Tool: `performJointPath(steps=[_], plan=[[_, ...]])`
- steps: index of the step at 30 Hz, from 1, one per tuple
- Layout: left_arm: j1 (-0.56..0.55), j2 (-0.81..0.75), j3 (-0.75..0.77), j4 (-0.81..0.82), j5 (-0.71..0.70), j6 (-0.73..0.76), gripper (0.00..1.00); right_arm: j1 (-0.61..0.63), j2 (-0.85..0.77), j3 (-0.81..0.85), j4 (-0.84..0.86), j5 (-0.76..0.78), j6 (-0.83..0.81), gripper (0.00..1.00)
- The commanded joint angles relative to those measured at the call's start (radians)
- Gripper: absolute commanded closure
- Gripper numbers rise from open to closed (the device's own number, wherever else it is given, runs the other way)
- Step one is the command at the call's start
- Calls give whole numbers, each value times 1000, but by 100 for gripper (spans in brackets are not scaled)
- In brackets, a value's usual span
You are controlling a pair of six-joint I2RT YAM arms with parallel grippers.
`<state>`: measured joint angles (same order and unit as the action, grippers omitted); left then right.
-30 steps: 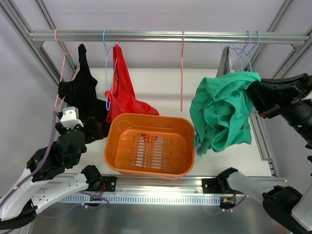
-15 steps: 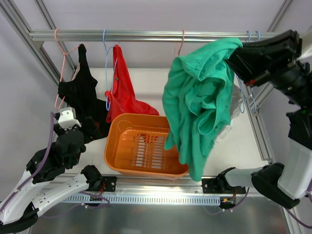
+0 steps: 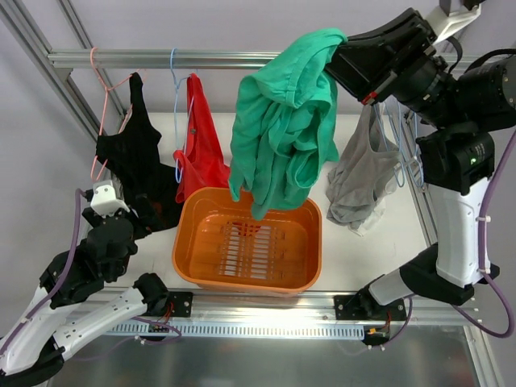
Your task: Remove the tank top from the hanger
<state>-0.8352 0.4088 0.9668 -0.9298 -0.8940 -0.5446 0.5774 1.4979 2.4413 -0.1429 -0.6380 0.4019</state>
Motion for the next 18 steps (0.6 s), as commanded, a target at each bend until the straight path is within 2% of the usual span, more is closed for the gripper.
performJointPath(steps=[1, 3, 6, 14, 18], plan=[[18, -8, -5, 11, -10, -22, 1, 62, -13, 7, 106, -12, 22, 100], [18, -10, -5, 9, -10, -23, 1, 122, -34, -28, 80, -22, -12, 100], [21, -18, -7, 11, -10, -25, 1, 186, -91, -183, 72, 20, -104, 100], [24, -10, -5, 11, -10, -21, 1, 275, -220, -421, -70, 207, -333, 100], [44, -28, -2, 11, -8, -31, 1, 302, -333, -771, -66, 398, -394, 100]])
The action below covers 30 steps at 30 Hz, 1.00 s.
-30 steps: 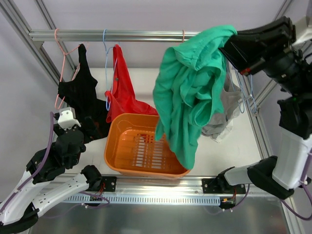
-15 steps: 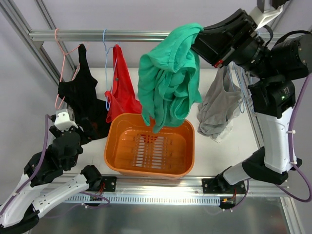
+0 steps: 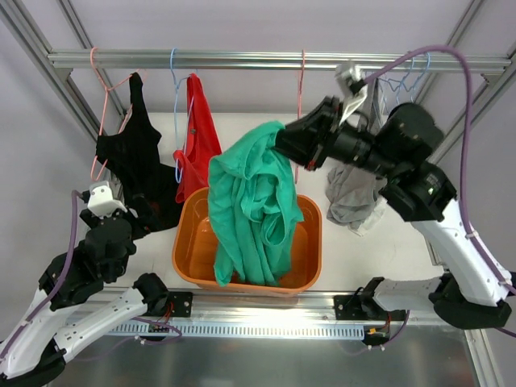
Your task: Remove the tank top from the hanger
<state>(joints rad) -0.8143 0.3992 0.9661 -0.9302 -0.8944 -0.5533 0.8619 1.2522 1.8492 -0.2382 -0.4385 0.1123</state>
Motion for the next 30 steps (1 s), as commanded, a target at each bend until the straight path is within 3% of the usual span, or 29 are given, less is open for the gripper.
performJointPath(steps=[1, 8, 14, 19, 26, 28, 29, 30], plan=[[32, -25, -1, 10, -8, -25, 1, 17, -103, -227, 30, 227, -105, 100], [73, -92, -6, 13, -12, -51, 1, 58, -168, -537, 27, 319, -134, 100], [78, -97, -6, 13, -15, -43, 1, 153, -226, -773, 46, 498, -56, 100], [89, -68, 0, 11, -18, -31, 1, 238, -197, -840, 60, 570, -43, 100], [243, -25, 6, 21, 38, -40, 1, 279, -68, -875, 83, 610, -28, 100], [279, -4, 6, 33, 77, -27, 1, 282, -57, -868, 86, 610, -26, 87], [285, 22, 6, 37, 90, -10, 1, 285, -54, -863, 85, 613, -28, 66], [288, 36, 5, 48, 115, -1, 1, 287, -53, -857, 82, 616, -26, 54]])
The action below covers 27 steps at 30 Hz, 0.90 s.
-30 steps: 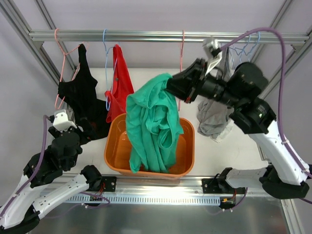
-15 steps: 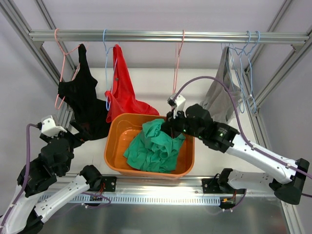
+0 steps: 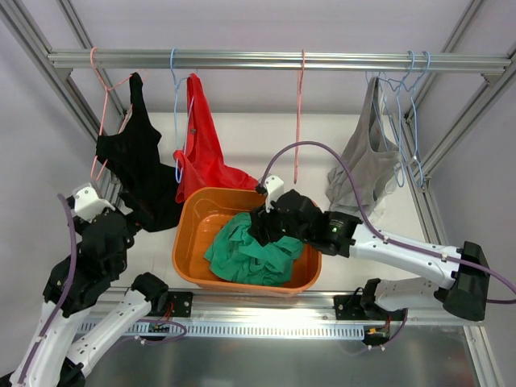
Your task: Remove the tank top from the hanger
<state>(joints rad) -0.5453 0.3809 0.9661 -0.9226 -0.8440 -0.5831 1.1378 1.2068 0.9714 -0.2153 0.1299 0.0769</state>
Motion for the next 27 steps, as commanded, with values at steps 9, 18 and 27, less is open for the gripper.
performJointPath(steps=[9, 18, 27], plan=[[79, 220, 28, 82, 200, 154, 1, 16, -150, 184, -208, 284, -100, 4], [300, 170, -13, 174, 439, 273, 1, -12, -461, 190, -666, 706, 30, 1], [300, -14, -150, 191, 467, 302, 1, -12, -806, -26, -880, 816, 198, 0]])
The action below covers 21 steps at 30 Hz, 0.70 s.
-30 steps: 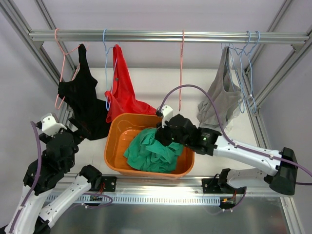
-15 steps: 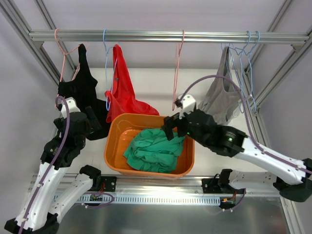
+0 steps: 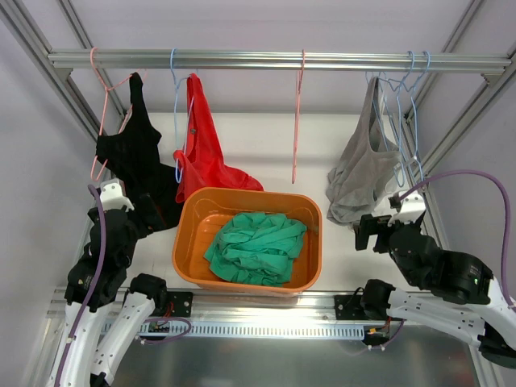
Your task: Remove the tank top from the hanger
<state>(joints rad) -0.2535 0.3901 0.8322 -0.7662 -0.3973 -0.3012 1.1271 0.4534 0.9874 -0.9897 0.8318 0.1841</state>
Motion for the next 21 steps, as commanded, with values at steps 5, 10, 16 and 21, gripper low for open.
performJointPath(steps=[5, 10, 16, 21], plan=[[8, -49, -24, 34, -8, 2, 1, 0, -58, -69, -127, 197, 69, 1], [8, -62, -28, 38, -17, 5, 1, 0, 56, -78, -135, 289, 89, 1], [10, -31, -31, 45, -23, 10, 1, -123, 164, -50, -40, 221, 29, 0], [34, -14, -30, 47, -5, 14, 1, -384, 212, -53, 135, -62, -142, 1]])
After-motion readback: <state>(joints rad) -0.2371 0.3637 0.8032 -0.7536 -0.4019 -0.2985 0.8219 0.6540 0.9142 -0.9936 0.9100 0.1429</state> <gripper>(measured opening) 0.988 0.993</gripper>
